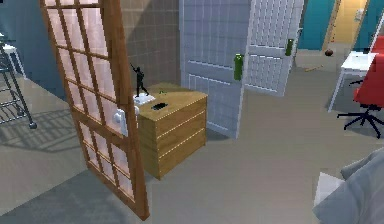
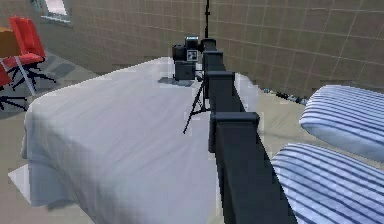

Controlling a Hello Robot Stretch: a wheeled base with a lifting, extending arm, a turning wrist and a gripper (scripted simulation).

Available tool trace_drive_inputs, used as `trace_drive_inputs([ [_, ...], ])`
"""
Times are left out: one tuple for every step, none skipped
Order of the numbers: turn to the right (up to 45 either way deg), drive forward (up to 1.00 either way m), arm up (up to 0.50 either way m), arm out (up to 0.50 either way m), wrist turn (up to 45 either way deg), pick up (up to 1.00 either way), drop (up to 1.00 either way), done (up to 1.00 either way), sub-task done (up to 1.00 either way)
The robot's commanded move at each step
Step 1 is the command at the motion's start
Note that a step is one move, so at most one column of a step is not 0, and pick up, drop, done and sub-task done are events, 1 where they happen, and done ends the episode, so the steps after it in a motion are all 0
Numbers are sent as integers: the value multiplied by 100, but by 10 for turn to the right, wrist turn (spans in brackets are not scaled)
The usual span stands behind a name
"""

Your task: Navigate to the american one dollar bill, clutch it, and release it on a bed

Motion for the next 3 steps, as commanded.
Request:
trace_drive_inputs([
  [0,0,0,0,360,0,0,0,0],
  [0,0,-4,0,0,0,0,0,0],
  [0,0,-32,0,0,0,0,0,0],
])
